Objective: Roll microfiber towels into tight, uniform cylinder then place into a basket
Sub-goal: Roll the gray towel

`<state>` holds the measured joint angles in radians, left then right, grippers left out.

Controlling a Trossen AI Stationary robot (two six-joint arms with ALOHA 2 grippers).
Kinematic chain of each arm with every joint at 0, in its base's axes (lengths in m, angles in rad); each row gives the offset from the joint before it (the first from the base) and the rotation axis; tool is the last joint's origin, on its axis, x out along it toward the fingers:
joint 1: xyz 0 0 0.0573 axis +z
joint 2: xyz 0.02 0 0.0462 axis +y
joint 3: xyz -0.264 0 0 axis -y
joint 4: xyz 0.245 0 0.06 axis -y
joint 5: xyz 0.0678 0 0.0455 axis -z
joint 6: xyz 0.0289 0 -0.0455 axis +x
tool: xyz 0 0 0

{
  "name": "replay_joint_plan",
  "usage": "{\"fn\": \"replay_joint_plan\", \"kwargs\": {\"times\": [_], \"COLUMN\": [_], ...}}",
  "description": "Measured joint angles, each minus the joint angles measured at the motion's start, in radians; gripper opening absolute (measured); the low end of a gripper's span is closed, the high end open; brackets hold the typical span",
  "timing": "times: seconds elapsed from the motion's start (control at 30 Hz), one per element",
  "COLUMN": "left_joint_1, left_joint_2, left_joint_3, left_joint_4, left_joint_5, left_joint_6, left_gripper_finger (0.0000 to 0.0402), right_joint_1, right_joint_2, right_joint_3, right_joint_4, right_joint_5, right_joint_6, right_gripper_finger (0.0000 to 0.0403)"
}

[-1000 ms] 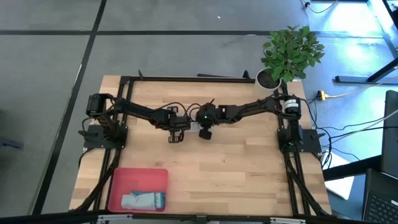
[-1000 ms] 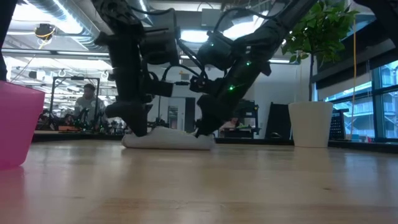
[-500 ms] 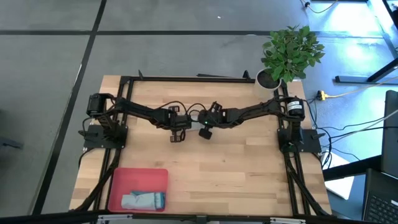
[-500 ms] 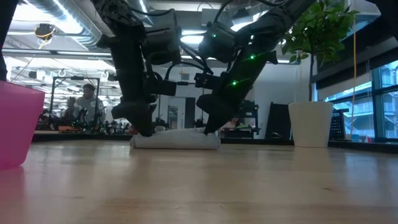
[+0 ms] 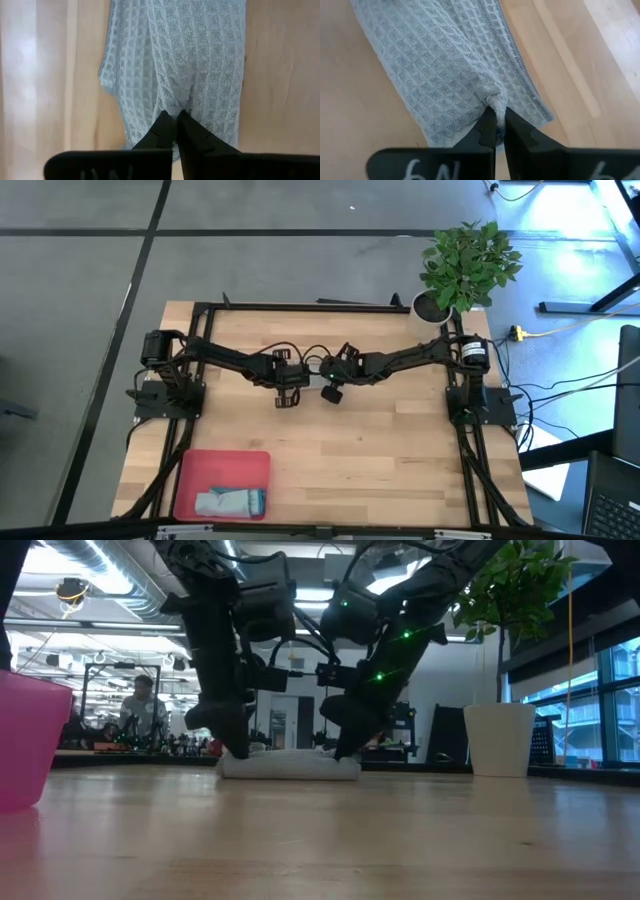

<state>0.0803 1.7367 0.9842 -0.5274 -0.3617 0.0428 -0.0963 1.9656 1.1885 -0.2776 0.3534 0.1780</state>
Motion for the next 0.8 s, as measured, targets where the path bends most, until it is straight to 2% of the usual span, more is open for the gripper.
{"fn": "replay_joint_plan", "kwargs": {"times": [0.4,0.63,0.8], "left_joint_1": [0.000,0.004,0.005], "left_joint_2": [0.000,-0.001,-0.001], "left_joint_3": [0.003,0.006,0.006], "left_joint_4": [0.000,-0.017,-0.004], "left_joint_5": [-0.011,-0.013,-0.087], "left_joint_6": [0.013,0.038,0.017], "left_gripper_finger": [0.0000,0.0000,0.0000], "right_joint_1": [0.000,-0.006,-0.007], "right_joint_2": [0.007,0.008,0.008], "right_joint_3": [0.000,0.000,0.000], "right_joint_4": [-0.003,-0.002,-0.004], "right_joint_5": [-0.013,-0.089,-0.087], "right_joint_6": [-0.005,-0.054,-0.055], "right_gripper_finger": [0.0017,0.0017,0.0017]}}
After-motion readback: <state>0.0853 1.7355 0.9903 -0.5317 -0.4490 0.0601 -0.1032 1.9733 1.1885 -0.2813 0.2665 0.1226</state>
